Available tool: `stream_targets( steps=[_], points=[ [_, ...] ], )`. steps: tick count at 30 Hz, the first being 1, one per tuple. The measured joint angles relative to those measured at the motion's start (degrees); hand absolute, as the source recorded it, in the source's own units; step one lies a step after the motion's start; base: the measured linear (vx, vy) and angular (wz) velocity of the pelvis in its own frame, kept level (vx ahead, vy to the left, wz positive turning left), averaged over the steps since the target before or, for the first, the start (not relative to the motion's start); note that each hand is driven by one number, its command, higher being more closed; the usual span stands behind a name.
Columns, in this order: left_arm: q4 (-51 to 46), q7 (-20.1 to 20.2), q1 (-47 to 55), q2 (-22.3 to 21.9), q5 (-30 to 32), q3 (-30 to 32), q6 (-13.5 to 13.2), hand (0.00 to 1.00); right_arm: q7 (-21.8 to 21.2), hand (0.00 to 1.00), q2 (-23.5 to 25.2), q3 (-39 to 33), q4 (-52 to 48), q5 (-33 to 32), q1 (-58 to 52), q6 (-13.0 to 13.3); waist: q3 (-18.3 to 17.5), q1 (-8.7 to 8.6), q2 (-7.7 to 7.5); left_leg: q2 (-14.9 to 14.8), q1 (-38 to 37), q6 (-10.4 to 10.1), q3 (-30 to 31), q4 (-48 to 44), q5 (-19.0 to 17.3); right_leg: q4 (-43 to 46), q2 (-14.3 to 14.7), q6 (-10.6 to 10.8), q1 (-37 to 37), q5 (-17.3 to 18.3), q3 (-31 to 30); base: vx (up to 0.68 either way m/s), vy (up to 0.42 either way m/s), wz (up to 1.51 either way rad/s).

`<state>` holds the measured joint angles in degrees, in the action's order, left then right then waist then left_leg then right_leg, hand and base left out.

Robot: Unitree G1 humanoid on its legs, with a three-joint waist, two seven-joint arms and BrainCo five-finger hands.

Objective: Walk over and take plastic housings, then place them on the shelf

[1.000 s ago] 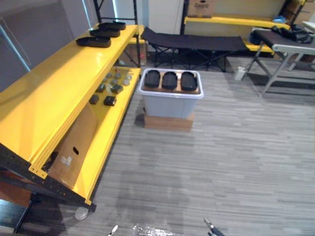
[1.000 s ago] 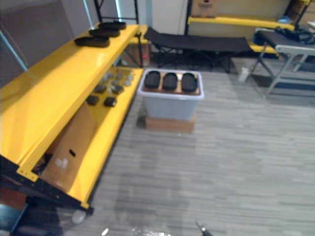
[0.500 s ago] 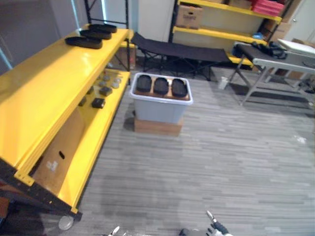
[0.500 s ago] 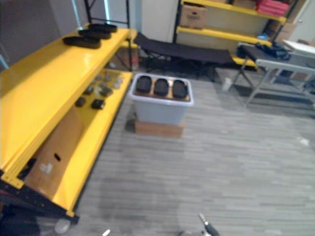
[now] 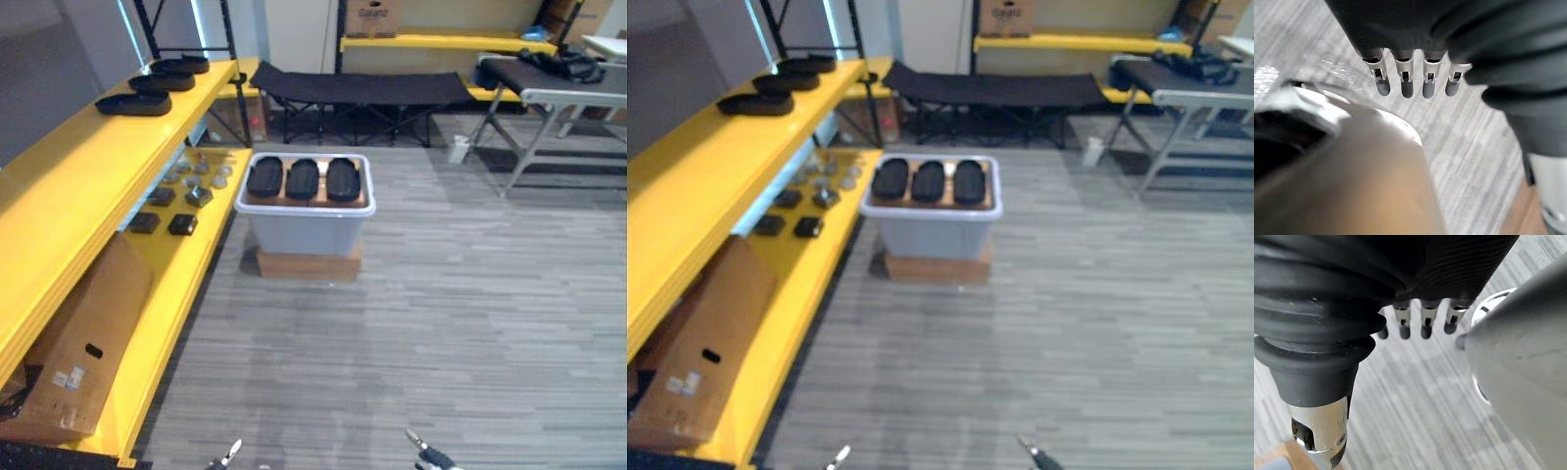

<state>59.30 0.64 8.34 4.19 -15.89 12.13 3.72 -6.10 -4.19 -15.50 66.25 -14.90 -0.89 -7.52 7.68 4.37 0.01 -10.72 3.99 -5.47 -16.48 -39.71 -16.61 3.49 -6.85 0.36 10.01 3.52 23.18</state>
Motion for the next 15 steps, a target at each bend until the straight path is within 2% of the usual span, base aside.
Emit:
stream_targets(
  steps=[1, 2, 3, 4, 5, 6, 7, 8, 13, 15],
  points=[
    [-0.2, 0.1, 0.0, 0.1, 0.0, -0.2, 0.0, 0.00, 0.0, 0.00, 0.0, 0.0, 0.3, 0.0, 0.4, 0.1, 0.3, 0.10, -0.12, 1.5, 1.4, 0.2, -0.2, 1.8, -0.1, -0.1, -0.8, 0.2, 0.7, 0.2, -0.1, -0.31, 0.212, -0.16],
    [-0.2, 0.1, 0.1, 0.3, 0.3, -1.4, -0.1, 0.00, 0.2, 0.00, 0.0, 0.1, 0.2, -0.1, 0.8, 0.2, 0.6, 0.34, -0.01, 4.0, 3.5, 0.3, -0.9, 8.1, 0.5, -0.1, -2.4, 1.9, 1.6, 1.4, -0.3, -0.29, 0.174, -0.09],
    [-0.2, 0.1, 0.2, 0.2, 0.4, -1.8, -0.1, 0.00, 0.3, 0.00, -0.1, 0.3, 0.0, -0.1, 1.0, 0.4, 0.8, 0.40, 0.48, 4.7, 4.2, 0.5, -1.6, 12.8, 2.1, -0.1, -2.8, 3.2, 2.0, 2.0, -0.4, -0.36, 0.241, -0.16],
    [-0.1, 0.2, 0.5, -0.5, 0.8, -2.3, -0.2, 0.00, 0.4, 0.00, -0.9, 1.7, -0.6, 0.0, 0.9, 0.9, 1.4, 1.05, 2.24, 4.9, 4.3, 2.8, -1.6, 20.8, 10.4, 0.5, -2.5, 5.3, 2.8, 3.4, -1.2, -0.12, 0.259, -0.31],
    [-0.2, 0.1, 1.3, 0.0, 0.8, -1.8, -0.2, 0.00, 0.9, 0.00, -0.6, 4.0, -1.1, 0.0, 0.5, 1.2, 1.2, 2.13, 1.60, 6.4, 2.5, 5.7, -3.3, 22.6, 10.1, 0.7, -3.4, 5.3, 3.3, 3.5, -3.1, 0.04, 0.251, -0.24],
    [-0.5, 0.1, 1.6, 0.3, 1.0, -1.5, -0.3, 0.00, 1.0, 0.00, -0.1, 5.3, -2.0, 0.0, 0.3, 1.4, 1.0, 2.16, 1.20, 7.1, 2.2, 5.7, -3.3, 23.4, 10.1, 0.8, -3.6, 5.2, 3.2, 3.5, -3.1, 0.32, 0.191, -0.11],
    [-1.7, 0.1, 1.3, 0.6, 1.2, -0.9, -0.7, 0.00, 1.2, 0.00, 0.9, 6.8, -3.2, 0.1, 0.6, 2.5, 1.9, 2.20, -0.74, 7.9, 2.0, 6.4, -3.4, 23.0, 9.7, 0.7, -3.4, 5.0, 3.2, 3.2, -3.0, 0.36, 0.120, 0.08],
    [-2.2, 0.2, 0.9, 0.7, 1.2, -0.1, -1.4, 0.00, 1.2, 0.00, 1.6, 7.4, -3.5, 0.3, 1.2, 3.2, 3.2, 2.91, -1.40, 8.3, 2.2, 7.6, -3.6, 21.4, 8.5, -0.1, -3.6, 5.1, 4.0, 2.7, -2.8, 0.33, 0.111, 0.05],
    [-2.5, -1.1, 0.5, -0.3, 1.2, 0.9, -2.3, 0.00, 1.3, 0.00, 2.6, 9.3, -4.8, 2.3, 1.9, 3.6, 3.1, 4.45, -1.22, 8.9, -0.2, 8.9, -5.0, 19.9, 4.3, -0.8, -4.6, 6.3, 6.3, 0.0, -3.1, 0.26, 0.097, -0.11],
    [-1.8, -1.8, 0.8, -0.3, 1.2, 0.6, -2.3, 0.00, 1.2, 0.00, 2.3, 8.2, -4.8, 2.2, 1.1, 3.6, 1.9, 4.33, -1.08, 10.6, -2.5, 9.1, -4.6, 23.5, 3.4, 5.5, -6.4, 6.4, 4.4, 0.2, -3.5, 0.15, 0.137, -0.01]
  ],
)
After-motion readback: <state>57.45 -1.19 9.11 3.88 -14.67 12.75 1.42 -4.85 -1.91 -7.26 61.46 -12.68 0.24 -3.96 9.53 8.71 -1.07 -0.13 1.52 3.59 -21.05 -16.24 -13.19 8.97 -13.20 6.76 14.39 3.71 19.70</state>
